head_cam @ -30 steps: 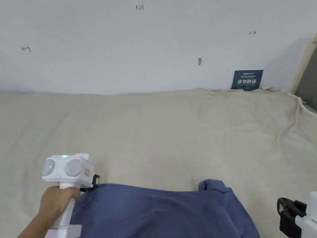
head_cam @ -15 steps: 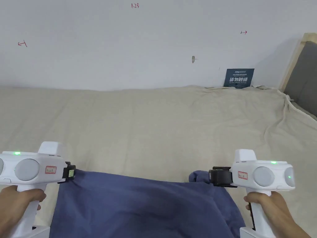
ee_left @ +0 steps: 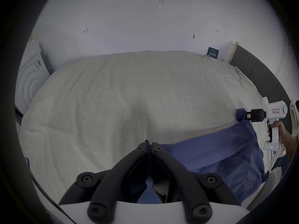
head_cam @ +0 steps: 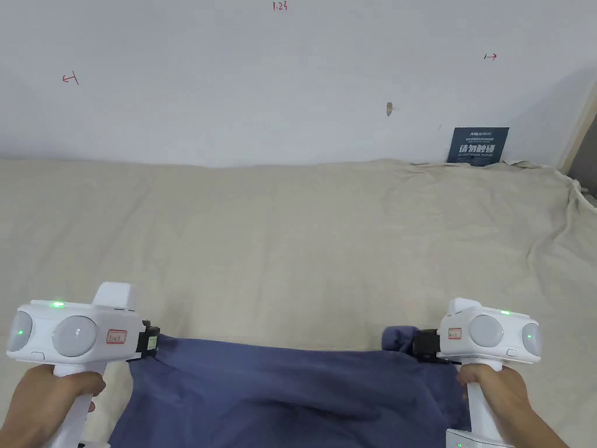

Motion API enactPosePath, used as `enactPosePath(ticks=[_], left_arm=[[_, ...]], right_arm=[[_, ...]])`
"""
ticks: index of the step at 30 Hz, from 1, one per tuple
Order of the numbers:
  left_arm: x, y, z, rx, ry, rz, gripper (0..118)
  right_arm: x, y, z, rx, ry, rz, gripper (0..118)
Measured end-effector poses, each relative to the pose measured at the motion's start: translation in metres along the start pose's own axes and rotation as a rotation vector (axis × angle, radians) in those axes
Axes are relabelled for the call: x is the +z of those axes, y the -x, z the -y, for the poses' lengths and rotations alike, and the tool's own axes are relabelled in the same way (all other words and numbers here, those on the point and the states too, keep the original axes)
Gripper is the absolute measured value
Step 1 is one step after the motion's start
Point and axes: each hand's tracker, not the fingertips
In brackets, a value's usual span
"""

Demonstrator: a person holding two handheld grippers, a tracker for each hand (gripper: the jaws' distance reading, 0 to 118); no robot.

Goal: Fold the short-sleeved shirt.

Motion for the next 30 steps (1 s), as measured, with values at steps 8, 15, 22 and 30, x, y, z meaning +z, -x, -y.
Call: enactPosePath(ticks=[8,15,22,30], left_arm=[[0.007,0.0,0.006,0.002,-0.013,0.008,1],[0.037,0.003,0.006,0.042,-0.085,0.0,1],[0.105,-0.003,-0.026,0.079,-0.245,-0.012,1],[0.186,-0.017,-0.096,0.048,-0.42,-0.062,1]], right_arm=[[0.036,0.015,0.008,0.084,-0.087,0.013,4],[0.128,0.01,0.005,0.08,-0.22,-0.044,4],[0.233,0.007,-0.02,0.065,-0.409,-0.109,4],[0.333,0.027,-0.075,0.124,-0.619,-0.12,4]])
